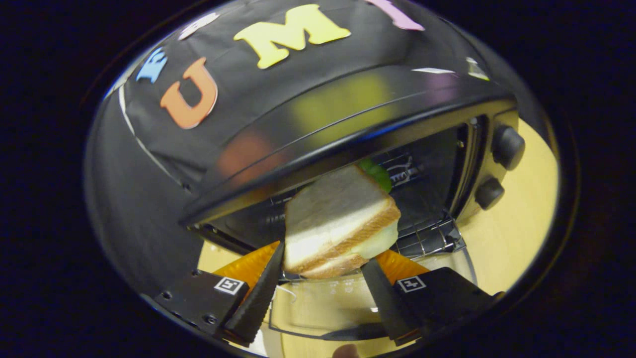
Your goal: Open the toaster oven, put the food inside, and close the toaster oven door.
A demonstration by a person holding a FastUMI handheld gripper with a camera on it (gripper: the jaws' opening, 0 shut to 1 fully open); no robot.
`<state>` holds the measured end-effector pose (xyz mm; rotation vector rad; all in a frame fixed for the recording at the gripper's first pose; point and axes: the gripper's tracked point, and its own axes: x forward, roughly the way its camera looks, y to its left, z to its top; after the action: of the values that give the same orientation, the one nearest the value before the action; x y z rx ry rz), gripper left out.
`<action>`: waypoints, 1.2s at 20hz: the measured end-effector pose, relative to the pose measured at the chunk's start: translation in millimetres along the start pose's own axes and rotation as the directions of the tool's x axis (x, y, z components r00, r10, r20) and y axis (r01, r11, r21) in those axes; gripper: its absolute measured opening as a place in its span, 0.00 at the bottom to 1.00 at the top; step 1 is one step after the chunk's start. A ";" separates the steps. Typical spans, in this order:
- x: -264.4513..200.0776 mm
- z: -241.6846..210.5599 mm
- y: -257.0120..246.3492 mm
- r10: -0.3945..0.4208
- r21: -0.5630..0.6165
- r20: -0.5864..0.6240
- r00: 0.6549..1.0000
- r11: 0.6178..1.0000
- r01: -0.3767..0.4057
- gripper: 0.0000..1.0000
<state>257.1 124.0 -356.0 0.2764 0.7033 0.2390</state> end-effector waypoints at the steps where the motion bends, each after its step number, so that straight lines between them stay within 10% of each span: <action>1: 0.7 -8.5 -1.8 -0.010 -0.044 -0.027 1.000 0.999 0.009 0.97; 24: -116.3 -95.6 -37.3 -0.108 -0.298 0.021 0.994 0.948 0.109 0.99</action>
<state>112.4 69.4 -368.1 -0.0512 0.6652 0.2362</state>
